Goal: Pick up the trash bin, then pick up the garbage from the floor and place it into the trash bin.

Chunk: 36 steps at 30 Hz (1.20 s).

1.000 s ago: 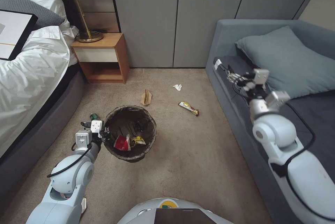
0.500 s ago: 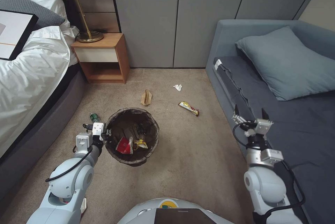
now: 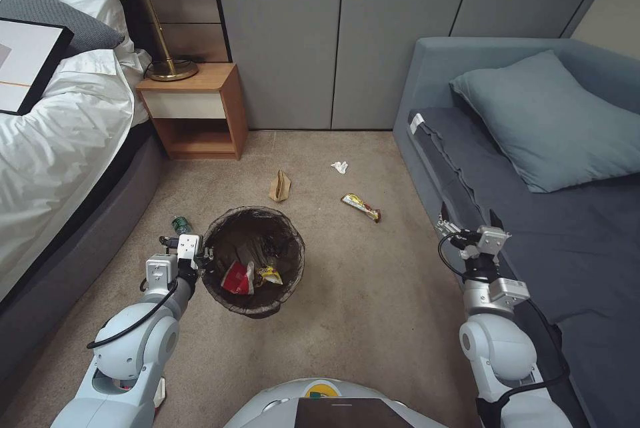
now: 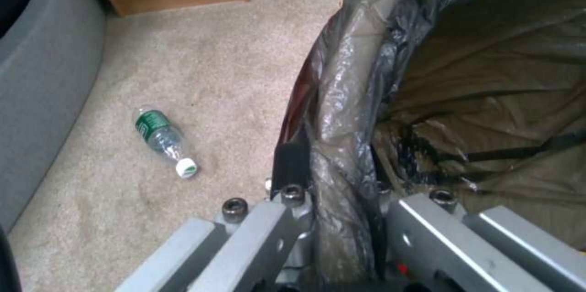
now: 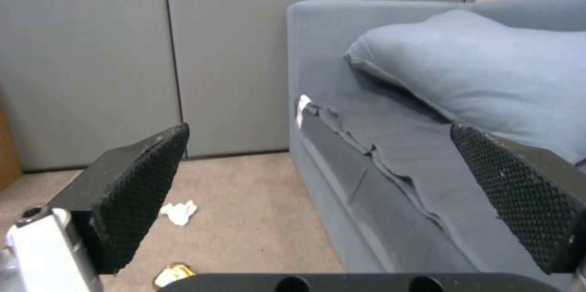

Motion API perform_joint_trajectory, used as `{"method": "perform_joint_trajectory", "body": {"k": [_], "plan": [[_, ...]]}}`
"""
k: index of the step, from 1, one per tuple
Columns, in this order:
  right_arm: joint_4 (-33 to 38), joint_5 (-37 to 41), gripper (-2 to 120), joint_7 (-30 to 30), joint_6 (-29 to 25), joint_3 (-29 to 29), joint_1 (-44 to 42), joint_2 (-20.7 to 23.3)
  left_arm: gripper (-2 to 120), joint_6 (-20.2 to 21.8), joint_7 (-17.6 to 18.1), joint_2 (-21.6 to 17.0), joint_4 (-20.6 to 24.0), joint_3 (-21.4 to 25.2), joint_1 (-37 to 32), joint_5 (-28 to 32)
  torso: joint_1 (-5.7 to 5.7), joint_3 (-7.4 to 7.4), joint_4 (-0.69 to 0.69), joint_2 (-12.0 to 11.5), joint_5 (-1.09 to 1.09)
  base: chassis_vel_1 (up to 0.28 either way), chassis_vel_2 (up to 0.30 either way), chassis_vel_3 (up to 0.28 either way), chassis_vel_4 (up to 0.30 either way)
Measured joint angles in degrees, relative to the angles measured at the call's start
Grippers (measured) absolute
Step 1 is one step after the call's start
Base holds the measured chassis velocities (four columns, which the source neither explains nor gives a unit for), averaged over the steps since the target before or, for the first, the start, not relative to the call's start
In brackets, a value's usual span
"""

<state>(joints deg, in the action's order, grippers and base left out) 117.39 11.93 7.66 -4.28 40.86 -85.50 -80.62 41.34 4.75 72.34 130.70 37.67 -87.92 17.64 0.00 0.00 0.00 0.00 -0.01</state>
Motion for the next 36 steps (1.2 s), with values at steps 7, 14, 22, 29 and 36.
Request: {"method": "perform_joint_trajectory", "body": {"k": [7,14,22,29,36], "plan": [[-0.4,0.0,100,0.6,1.0,-0.8,1.0,0.0,0,0.0,0.2,0.1,0.3,0.1,-0.2,-0.1,0.0,0.0,0.0,0.0,0.0,-0.025,0.027,0.023,-0.031],[-0.4,0.0,100,1.2,1.4,-1.0,1.3,0.4,0,0.0,0.3,0.3,0.3,0.0,-0.1,-0.3,0.0,-0.01,0.01,0.0,0.0,-0.121,0.121,0.132,-0.118],[-0.6,0.2,100,1.5,1.7,-0.9,1.5,0.4,0,0.0,0.4,0.2,0.2,0.1,0.0,-0.3,0.0,-0.01,0.01,0.0,0.01,-0.088,0.082,0.078,-0.072],[-0.9,0.2,100,1.7,1.7,-0.9,1.4,0.4,0,0.0,0.5,0.1,-0.2,0.1,0.1,-0.4,0.0,0.0,0.01,0.0,0.01,-0.05,0.053,0.045,-0.058],[-1.0,0.2,100,2.1,2.0,-0.9,1.3,0.5,0,0.0,0.5,0.1,-0.5,0.1,0.3,-0.5,0.0,0.0,0.0,0.0,0.01,-0.034,0.053,0.058,-0.058]]}}
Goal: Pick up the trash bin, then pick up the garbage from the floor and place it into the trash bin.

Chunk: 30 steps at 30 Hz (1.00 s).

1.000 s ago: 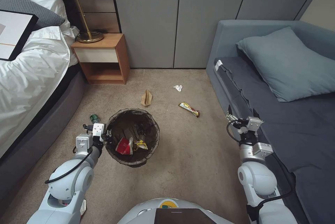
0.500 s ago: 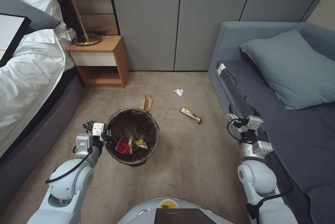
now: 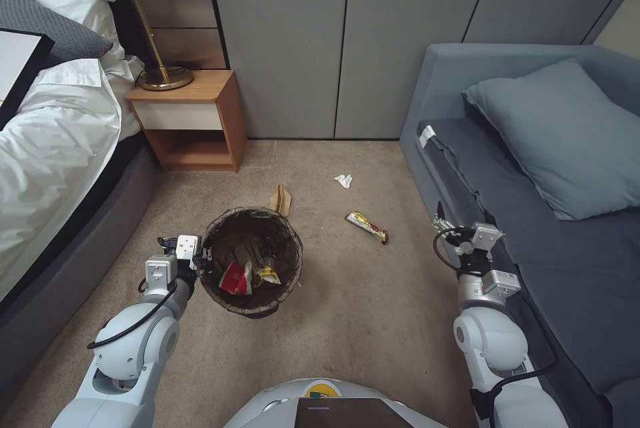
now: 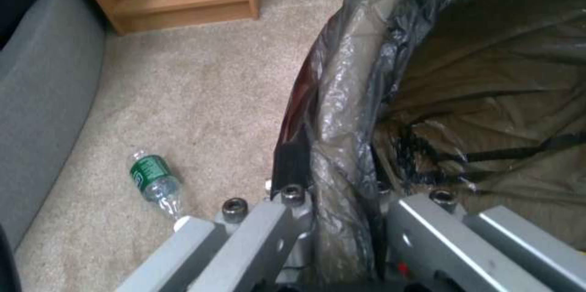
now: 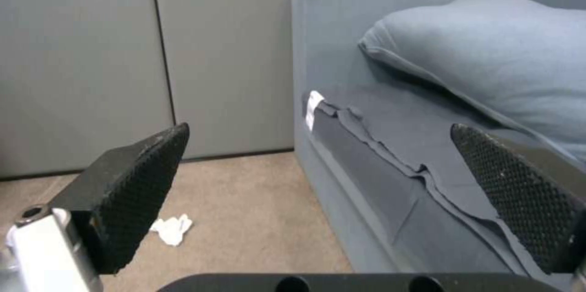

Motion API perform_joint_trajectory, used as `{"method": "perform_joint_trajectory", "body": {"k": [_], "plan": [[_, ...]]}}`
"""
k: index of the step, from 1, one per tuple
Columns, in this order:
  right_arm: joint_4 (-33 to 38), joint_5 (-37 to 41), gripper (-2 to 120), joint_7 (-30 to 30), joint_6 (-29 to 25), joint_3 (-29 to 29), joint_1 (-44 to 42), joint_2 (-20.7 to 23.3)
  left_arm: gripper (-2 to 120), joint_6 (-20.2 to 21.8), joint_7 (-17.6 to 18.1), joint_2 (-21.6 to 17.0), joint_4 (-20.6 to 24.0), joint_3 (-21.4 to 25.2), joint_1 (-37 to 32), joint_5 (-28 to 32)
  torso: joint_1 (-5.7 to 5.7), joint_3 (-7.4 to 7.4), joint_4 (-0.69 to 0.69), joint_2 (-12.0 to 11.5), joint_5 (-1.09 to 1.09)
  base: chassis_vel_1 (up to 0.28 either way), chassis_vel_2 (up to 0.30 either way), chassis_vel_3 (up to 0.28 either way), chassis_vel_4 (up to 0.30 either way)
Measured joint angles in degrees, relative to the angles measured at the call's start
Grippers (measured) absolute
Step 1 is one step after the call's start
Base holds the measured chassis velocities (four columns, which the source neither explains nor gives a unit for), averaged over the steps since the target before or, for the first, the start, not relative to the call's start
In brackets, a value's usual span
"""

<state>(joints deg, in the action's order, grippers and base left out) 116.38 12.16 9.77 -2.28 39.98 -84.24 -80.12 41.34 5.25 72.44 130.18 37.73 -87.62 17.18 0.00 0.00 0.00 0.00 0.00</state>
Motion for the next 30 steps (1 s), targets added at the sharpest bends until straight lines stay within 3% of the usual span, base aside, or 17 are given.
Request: {"method": "perform_joint_trajectory", "body": {"k": [30], "plan": [[-0.1,0.1,100,0.3,1.8,-0.2,0.2,0.2,0,0.1,0.1,-0.3,-0.3,0.1,0.5,0.2,0.0,0.01,0.0,0.0,0.0,-0.033,0.038,0.032,-0.034]]}}
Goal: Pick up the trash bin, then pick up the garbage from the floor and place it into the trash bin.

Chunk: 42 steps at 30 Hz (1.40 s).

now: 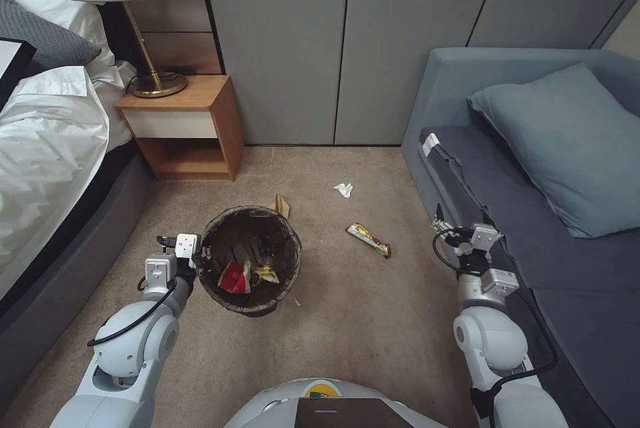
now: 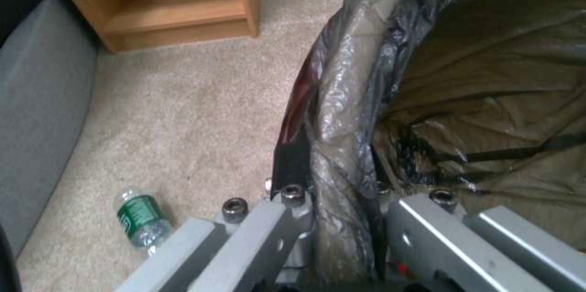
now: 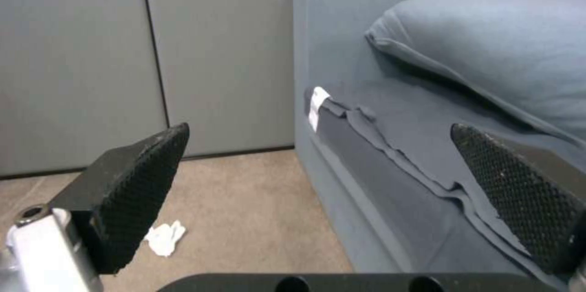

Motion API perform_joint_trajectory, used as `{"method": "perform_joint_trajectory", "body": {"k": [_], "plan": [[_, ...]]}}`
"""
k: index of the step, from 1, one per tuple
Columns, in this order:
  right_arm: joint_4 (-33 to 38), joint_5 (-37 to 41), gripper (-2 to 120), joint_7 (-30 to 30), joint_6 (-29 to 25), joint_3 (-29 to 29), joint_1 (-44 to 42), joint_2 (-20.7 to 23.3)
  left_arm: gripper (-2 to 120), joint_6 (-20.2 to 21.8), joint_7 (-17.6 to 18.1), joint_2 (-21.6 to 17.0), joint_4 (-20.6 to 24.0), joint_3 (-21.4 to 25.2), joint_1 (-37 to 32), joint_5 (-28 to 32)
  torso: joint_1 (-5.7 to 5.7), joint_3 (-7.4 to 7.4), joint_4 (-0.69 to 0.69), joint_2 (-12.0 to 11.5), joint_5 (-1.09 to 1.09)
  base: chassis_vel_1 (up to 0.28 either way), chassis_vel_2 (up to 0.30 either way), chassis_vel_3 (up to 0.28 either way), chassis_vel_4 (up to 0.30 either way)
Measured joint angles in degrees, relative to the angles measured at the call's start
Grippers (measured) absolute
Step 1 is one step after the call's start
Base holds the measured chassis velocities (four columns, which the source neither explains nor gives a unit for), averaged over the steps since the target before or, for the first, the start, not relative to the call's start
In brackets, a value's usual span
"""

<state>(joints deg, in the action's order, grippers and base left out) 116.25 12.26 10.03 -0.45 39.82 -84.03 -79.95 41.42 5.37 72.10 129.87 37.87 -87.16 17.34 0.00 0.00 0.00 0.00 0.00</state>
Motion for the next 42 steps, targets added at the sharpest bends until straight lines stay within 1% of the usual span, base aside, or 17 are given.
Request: {"method": "perform_joint_trajectory", "body": {"k": [3,7,21,27,32,42], "plan": [[0.0,0.0,100,0.1,0.1,0.0,0.1,0.0,0,0.0,0.0,0.0,0.0,0.0,0.0,0.0,0.0,0.0,0.01,0.0,0.0,-0.075,0.09,0.071,-0.085],[0.0,0.0,100,0.1,0.2,0.0,0.2,0.2,0,0.0,0.0,0.1,-0.1,0.0,0.0,0.0,0.0,-0.01,-0.01,0.0,0.01,-0.094,0.114,0.098,-0.09],[-0.3,0.1,100,0.1,0.0,-0.2,0.1,0.0,0,0.0,0.1,-0.5,-0.1,-0.1,0.0,0.2,0.0,-0.01,0.01,0.0,0.0,-0.109,0.106,0.115,-0.103],[-0.4,0.0,100,0.1,0.0,-0.2,0.1,0.1,0,0.0,0.2,-0.4,-0.2,-0.1,-0.1,0.2,0.0,-0.01,-0.01,0.0,0.0,-0.085,0.111,0.103,-0.094],[-0.4,0.0,100,0.3,0.1,-0.2,0.1,0.2,0,-0.1,0.3,-0.4,-0.3,-0.1,-0.1,0.2,0.0,0.0,0.01,0.0,0.0,-0.118,0.113,0.103,-0.114],[-0.8,-0.2,100,0.3,0.2,-0.2,0.2,0.2,0,-0.2,0.5,-0.2,-0.4,-0.1,-0.1,0.2,0.0,0.0,0.0,0.0,0.01,-0.114,0.11,0.115,-0.118]]}}
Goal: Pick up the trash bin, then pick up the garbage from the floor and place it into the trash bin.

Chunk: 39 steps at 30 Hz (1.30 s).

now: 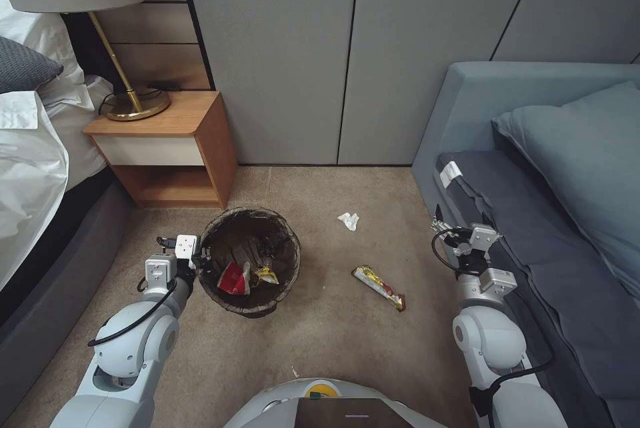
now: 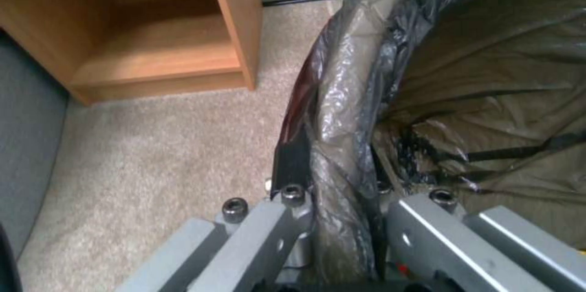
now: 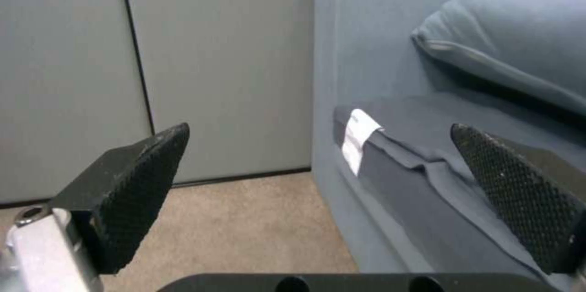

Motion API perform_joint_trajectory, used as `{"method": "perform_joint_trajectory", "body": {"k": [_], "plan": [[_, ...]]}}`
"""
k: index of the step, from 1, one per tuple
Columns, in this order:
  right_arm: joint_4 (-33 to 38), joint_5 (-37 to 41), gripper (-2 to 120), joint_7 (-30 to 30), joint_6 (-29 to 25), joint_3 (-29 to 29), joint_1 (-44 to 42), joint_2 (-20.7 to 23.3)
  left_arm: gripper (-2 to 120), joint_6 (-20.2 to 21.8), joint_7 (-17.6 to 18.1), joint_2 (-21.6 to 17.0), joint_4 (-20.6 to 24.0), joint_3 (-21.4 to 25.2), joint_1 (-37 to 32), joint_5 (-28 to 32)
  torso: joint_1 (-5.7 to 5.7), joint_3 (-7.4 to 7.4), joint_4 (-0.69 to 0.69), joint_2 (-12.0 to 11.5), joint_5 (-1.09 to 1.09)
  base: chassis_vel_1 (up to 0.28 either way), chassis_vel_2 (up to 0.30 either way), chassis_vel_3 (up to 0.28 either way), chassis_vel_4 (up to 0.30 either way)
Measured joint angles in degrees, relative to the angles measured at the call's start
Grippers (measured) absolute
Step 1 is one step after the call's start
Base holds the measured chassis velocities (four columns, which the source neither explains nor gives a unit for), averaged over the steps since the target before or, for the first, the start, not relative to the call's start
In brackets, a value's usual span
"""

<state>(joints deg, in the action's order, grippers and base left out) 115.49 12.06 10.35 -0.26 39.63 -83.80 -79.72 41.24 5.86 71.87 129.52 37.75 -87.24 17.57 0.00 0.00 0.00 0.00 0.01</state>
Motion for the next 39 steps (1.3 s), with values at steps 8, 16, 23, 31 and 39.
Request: {"method": "perform_joint_trajectory", "body": {"k": [8,16,23,31,39], "plan": [[-0.5,-0.4,100,-0.3,-2.4,0.2,0.1,-0.1,0,-0.1,0.2,0.2,-0.3,0.0,0.3,0.0,0.0,0.0,0.01,0.0,-0.01,-0.1,0.112,0.099,-0.11],[3.9,1.7,100,2.9,5.8,-3.3,-0.9,3.5,0,-0.2,0.3,0.2,-0.7,0.0,0.4,0.0,0.0,0.0,0.01,0.0,-0.01,-0.043,0.031,0.049,-0.035],[5.1,14.7,100,8.4,22.2,-10.9,3.2,13.5,0,-0.2,0.3,0.3,-1.0,0.0,0.4,-0.1,0.0,0.01,-0.01,0.0,0.0,0.0,0.0,0.0,0.0],[-1.0,31.2,100,11.2,35.3,-20.8,11.8,22.8,0,-0.2,0.4,0.4,-1.4,0.2,0.4,-0.1,0.0,0.0,-0.01,0.0,-0.01,0.0,0.0,0.0,0.0],[-8.8,40.3,100,11.7,38.9,-30.2,18.5,24.4,0,-0.2,0.5,0.7,-1.6,0.1,0.4,-0.3,0.0,0.0,0.01,0.0,-0.01,0.0,0.0,0.0,0.0]]}}
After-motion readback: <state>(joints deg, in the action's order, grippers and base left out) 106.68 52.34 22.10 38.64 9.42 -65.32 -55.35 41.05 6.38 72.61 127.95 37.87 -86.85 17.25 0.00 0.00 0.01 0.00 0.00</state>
